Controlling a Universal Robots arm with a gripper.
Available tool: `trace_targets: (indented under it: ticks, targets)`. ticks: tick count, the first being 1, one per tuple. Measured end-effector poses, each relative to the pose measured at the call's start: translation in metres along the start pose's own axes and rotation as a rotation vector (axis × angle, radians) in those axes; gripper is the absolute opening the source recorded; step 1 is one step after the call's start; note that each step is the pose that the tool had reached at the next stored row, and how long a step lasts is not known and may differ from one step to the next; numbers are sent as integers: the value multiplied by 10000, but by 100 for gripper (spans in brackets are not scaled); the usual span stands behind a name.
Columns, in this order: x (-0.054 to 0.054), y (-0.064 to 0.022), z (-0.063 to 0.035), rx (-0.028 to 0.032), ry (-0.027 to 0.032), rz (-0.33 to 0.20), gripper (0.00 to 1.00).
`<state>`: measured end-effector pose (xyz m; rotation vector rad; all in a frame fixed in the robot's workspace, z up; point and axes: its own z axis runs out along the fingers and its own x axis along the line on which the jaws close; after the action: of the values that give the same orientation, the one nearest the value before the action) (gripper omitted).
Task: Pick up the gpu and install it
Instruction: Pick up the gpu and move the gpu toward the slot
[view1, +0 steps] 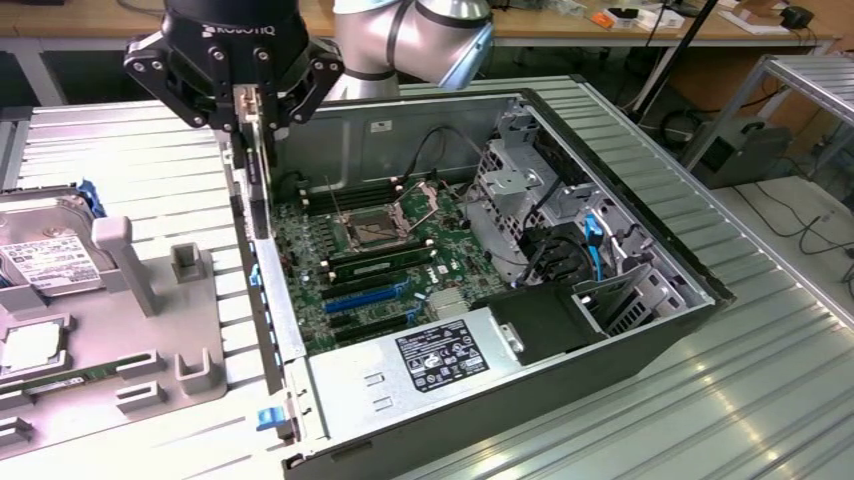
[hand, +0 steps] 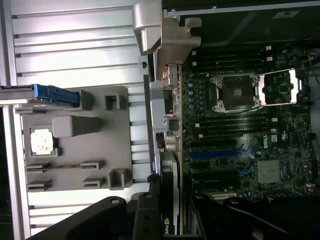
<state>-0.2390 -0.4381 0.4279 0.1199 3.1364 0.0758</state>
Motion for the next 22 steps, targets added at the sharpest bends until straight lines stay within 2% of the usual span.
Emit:
trace_targets:
  ticks: [4,12,22]
  targets:
    - [-141,11,0,1,0,0,27]
    - [-344,26,1,0,0,-1,27]
    - [-533,41,2,0,0,-1,27]
